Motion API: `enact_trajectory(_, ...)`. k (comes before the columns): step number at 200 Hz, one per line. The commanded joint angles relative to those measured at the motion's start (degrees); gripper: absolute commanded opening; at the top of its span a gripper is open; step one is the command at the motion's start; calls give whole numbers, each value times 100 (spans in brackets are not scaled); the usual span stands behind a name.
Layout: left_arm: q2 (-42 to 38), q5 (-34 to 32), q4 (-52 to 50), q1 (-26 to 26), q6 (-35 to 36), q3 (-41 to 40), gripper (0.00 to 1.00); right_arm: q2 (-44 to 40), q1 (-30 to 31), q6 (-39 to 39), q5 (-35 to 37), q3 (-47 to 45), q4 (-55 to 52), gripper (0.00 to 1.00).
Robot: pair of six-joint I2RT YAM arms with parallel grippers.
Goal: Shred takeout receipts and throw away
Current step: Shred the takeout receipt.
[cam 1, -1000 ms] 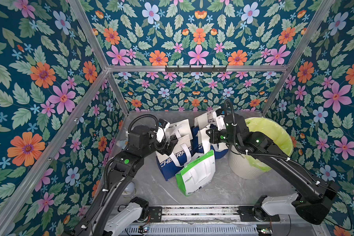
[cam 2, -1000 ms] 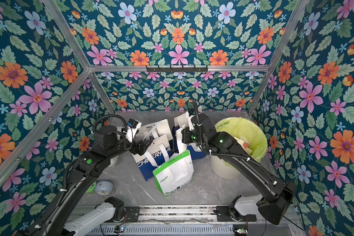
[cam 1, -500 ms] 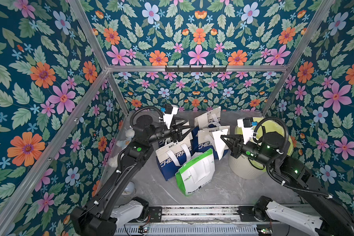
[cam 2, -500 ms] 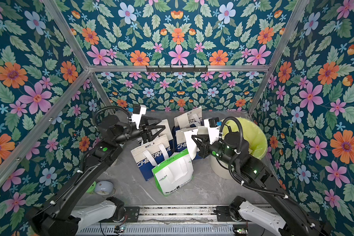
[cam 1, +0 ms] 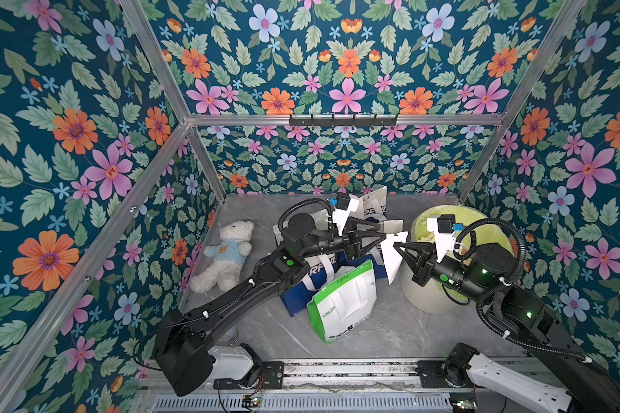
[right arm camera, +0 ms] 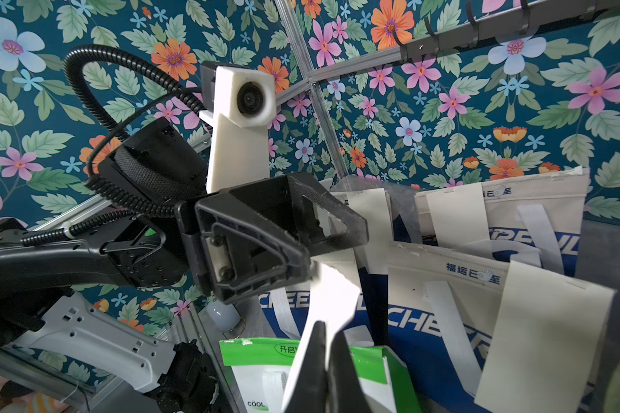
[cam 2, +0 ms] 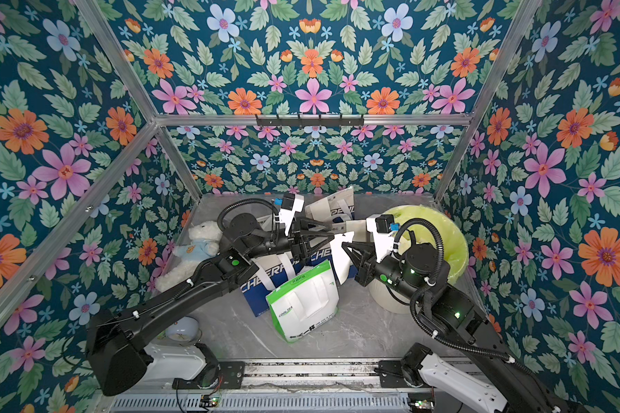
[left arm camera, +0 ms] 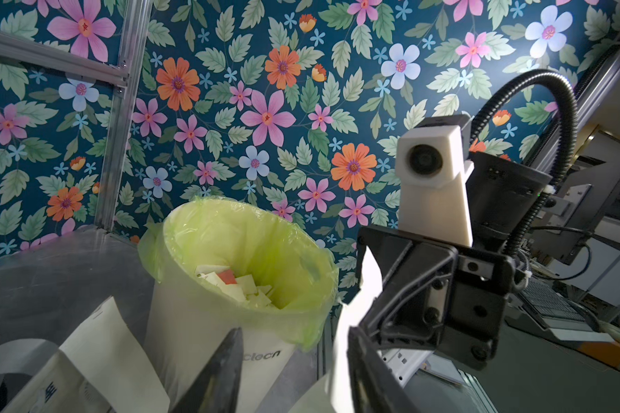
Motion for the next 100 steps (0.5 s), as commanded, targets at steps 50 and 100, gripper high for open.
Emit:
enact_trajectory(50,131,-22,399,-188,-171,111,32,100,3,88,21,27,294,0)
enact_trajectory(100,9,36,177,-206,-45,6,24,177,1,83,34,79,212,0)
